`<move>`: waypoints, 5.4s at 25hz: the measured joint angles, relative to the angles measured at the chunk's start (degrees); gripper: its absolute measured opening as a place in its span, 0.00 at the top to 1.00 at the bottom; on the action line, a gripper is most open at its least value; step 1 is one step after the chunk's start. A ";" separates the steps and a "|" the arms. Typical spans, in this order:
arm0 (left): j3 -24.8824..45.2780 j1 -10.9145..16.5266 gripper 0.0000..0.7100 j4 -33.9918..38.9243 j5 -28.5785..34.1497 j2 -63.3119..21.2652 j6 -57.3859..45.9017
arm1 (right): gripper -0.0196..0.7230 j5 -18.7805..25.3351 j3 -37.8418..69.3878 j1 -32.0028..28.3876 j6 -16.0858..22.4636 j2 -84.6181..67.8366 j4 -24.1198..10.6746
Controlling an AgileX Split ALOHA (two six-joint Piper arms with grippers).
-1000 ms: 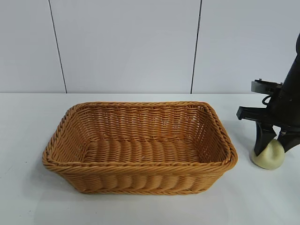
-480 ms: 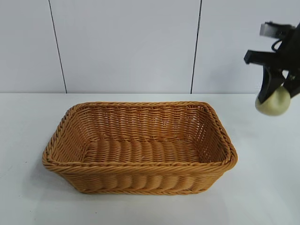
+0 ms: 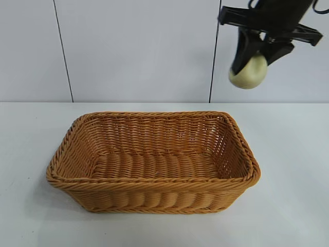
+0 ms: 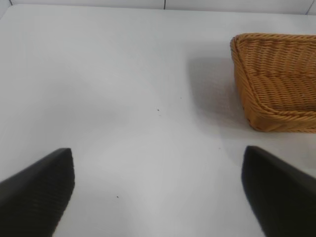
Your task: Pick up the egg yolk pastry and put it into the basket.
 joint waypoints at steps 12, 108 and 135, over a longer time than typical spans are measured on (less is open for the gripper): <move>0.00 0.00 0.06 0.00 0.00 0.00 0.00 | 0.64 -9.48 0.00 16.04 2.83 10.18 0.31; 0.00 0.00 0.06 0.00 0.00 0.00 0.00 | 0.07 2.45 58.65 -14.41 -1.84 -63.75 -11.87; 0.00 0.00 0.06 0.05 0.00 0.00 0.00 | 0.07 1.05 60.48 -14.41 -2.27 -105.58 -11.87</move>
